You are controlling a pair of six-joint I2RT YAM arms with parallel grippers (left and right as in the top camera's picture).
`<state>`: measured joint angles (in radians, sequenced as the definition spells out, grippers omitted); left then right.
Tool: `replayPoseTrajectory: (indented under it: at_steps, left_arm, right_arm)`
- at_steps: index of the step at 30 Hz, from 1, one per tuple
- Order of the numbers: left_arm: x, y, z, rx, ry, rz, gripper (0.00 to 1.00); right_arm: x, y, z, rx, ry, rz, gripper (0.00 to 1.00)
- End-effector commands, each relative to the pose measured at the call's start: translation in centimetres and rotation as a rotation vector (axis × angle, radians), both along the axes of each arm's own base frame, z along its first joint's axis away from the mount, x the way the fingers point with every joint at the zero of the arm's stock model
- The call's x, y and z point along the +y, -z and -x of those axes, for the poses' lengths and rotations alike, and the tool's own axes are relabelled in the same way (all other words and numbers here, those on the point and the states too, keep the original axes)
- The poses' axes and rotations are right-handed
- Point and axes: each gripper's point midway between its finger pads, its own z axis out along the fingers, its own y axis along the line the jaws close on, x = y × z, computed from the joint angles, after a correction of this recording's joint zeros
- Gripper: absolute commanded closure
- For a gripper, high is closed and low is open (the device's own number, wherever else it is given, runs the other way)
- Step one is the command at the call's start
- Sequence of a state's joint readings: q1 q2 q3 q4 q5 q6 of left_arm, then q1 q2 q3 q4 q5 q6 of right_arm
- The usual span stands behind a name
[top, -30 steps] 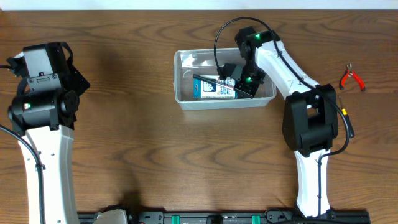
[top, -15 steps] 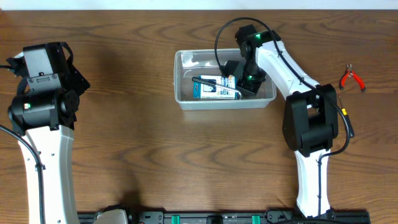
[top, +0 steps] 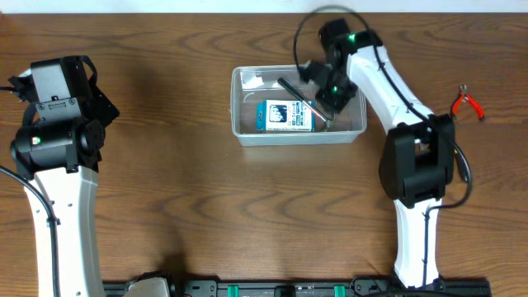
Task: Pack container
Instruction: 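Lower the wrench into the container and open the right gripper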
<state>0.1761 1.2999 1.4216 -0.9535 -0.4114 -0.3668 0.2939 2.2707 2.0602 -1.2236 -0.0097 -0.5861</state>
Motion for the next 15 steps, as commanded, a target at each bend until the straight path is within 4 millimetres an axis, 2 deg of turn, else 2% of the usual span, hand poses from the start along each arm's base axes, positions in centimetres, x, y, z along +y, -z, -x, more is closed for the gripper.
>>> replayPoseTrajectory:
  at_steps: [1,4,7,9,13,15]
  left_arm:
    - [0.4,-0.3,0.1,-0.008,-0.023,-0.012,0.02]
    - [0.4,-0.3,0.1,-0.008,-0.023,-0.012,0.02]
    - [0.4,-0.3,0.1,-0.008,-0.023,-0.012,0.02]
    - [0.4,-0.3,0.1,-0.008,-0.023,-0.012,0.02]
    - [0.4,-0.3,0.1,-0.008,-0.023,-0.012,0.02]
    - [0.4,-0.3,0.1,-0.008,-0.023,-0.012,0.02]
  right_arm:
    - [0.1,-10.7,-2.5,-0.257,0.081,-0.093,0.48]
    - [0.0,-15.4,-3.4,-0.377,0.122,-0.145,0.37]
    - [-0.2,-18.2,-3.7,-0.447,0.144,-0.177,0.33]
    - [-0.3,-18.6,-3.5,-0.45,0.144,-0.178,0.34]
    - [0.6,-17.6,-2.3,-0.376,0.124,-0.22,0.39]
    - [1.6,-17.2,-1.8,-0.335,0.122,-0.274,0.5]
